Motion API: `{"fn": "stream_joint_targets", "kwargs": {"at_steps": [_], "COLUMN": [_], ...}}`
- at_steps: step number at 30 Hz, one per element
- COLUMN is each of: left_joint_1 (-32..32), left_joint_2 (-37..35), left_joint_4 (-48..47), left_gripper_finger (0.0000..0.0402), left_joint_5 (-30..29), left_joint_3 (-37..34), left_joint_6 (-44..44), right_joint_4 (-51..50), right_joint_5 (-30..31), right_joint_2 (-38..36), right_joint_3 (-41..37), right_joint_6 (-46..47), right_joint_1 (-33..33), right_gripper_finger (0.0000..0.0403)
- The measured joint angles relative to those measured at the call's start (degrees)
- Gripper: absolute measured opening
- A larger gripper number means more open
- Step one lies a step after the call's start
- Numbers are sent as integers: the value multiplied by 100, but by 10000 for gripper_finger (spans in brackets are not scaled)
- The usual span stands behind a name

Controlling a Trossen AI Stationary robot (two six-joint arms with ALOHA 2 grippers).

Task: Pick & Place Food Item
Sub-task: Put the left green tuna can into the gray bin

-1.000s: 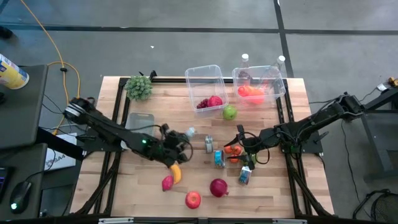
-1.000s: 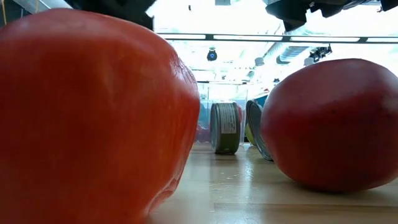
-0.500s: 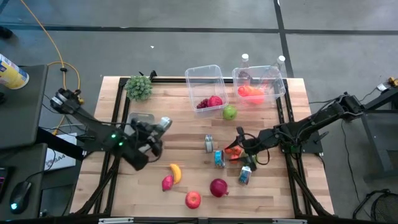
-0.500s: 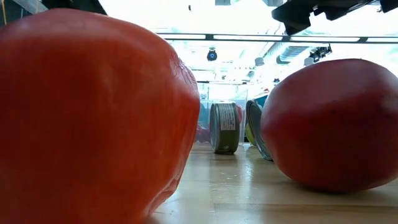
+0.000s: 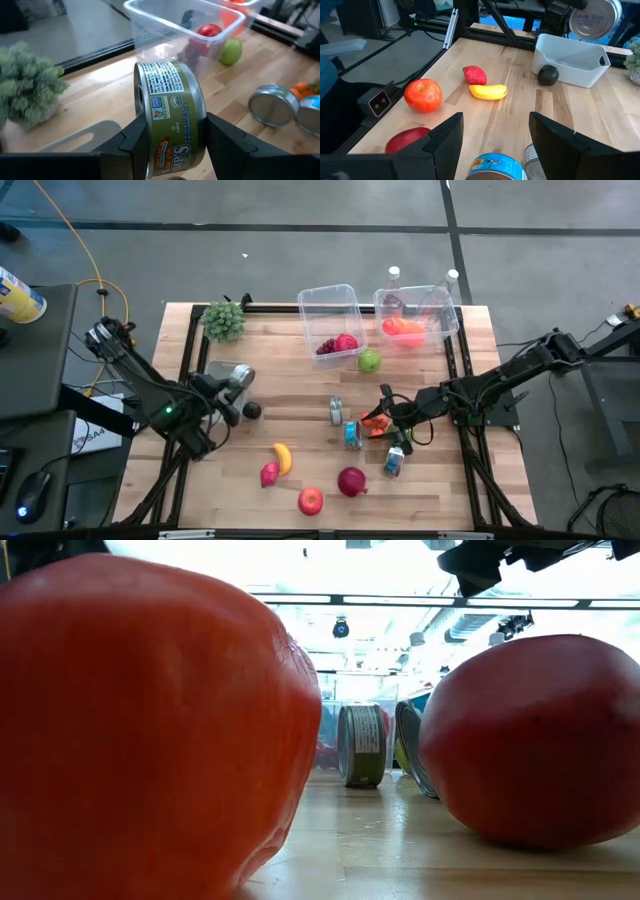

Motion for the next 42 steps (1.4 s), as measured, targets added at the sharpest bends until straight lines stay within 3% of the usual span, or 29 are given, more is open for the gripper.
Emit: {"fn": "stream_joint_targets", "kwargs": {"at_steps": [10,20,27,42], "left_joint_1": [-10,108,425,678], "left_joint_2": [2,4,4,-7], "left_joint_4": [203,1264,2262,2545], "left_gripper_finger": [156,158,158,158], "left_joint_5": [232,395,377,442], "left_joint_3": [-955,-1447,-1814,-1866], "left_joint_6": [-1350,-1167,-536,-71], "right_joint_4": [70,112,177,173], "right_joint_5": [0,25,31,44], "right_joint_2": [0,2,2,2], "right_joint_3": [0,0,0,0], "right_joint_6": [-119,-285,-329,-467], "right_joint_1": [0,0,0,0], "right_gripper_finger": [215,215,215,215]}}
